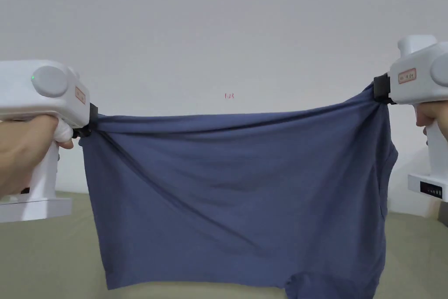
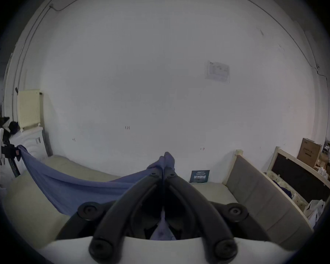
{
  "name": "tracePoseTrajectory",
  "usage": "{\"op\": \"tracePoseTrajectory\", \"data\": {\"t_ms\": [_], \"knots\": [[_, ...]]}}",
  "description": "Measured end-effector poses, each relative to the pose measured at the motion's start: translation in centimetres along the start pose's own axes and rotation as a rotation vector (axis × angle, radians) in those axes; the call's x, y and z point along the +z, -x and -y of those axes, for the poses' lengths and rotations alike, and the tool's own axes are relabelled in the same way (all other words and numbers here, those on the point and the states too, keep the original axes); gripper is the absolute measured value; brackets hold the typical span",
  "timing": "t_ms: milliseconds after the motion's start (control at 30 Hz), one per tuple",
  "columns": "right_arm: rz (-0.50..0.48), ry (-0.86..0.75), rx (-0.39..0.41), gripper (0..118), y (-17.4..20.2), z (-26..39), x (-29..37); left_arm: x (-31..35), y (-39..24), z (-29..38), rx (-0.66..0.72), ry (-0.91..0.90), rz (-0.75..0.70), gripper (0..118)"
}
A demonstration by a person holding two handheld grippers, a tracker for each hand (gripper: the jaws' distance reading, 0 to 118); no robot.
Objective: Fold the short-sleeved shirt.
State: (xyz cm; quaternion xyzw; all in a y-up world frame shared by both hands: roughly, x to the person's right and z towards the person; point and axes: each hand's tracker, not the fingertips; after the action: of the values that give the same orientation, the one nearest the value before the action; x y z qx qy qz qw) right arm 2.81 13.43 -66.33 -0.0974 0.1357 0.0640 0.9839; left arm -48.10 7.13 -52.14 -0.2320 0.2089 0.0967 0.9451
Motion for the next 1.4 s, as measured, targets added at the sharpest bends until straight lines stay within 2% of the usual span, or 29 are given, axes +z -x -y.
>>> {"op": "tracePoseTrajectory", "data": {"t_ms": [133, 300, 400, 500, 567, 733, 833, 1033, 1267, 1400], "knots": [[-0.016, 0.086, -0.01, 2, 0.6, 6.7, -0.5, -2.9, 0.4, 5.0, -0.029, 0.083, -0.01, 0], [-0.035, 0.147, -0.034, 2, 1.1, 16.9, 4.4, -2.9, 1.8, 13.6, -0.119, 0.198, -0.029, 0], [-0.084, 0.188, -0.118, 2, 1.0, 22.1, 9.3, 0.1, 3.3, 18.7, -0.143, 0.227, -0.011, 0], [-0.101, 0.27, -0.11, 2, 1.5, 26.7, 14.1, 3.9, 5.0, 24.1, -0.127, 0.274, 0.021, 0], [-0.118, 0.293, -0.173, 2, 1.4, 30.3, 18.1, 6.6, 6.1, 27.7, -0.135, 0.304, 0.023, 0], [-0.128, 0.36, -0.159, 2, 2.0, 36.9, 26.2, 13.3, 9.3, 35.9, -0.126, 0.386, 0.043, 0], [-0.145, 0.41, -0.202, 2, 2.1, 40.0, 30.3, 16.7, 11.3, 39.5, -0.03, 0.419, 0.079, 0], [-0.128, 0.442, -0.248, 2, 1.7, 43.2, 35.8, 20.4, 13.7, 43.4, -0.063, 0.451, 0.081, 0], [-0.143, 0.504, -0.208, 2, 1.7, 45.2, 37.0, 20.8, 15.3, 45.3, -0.018, 0.489, 0.097, 0], [-0.142, 0.537, -0.246, 6, 1.5, 46.4, 36.3, 20.3, 15.1, 46.3, -0.014, 0.521, 0.104, 0]]}}
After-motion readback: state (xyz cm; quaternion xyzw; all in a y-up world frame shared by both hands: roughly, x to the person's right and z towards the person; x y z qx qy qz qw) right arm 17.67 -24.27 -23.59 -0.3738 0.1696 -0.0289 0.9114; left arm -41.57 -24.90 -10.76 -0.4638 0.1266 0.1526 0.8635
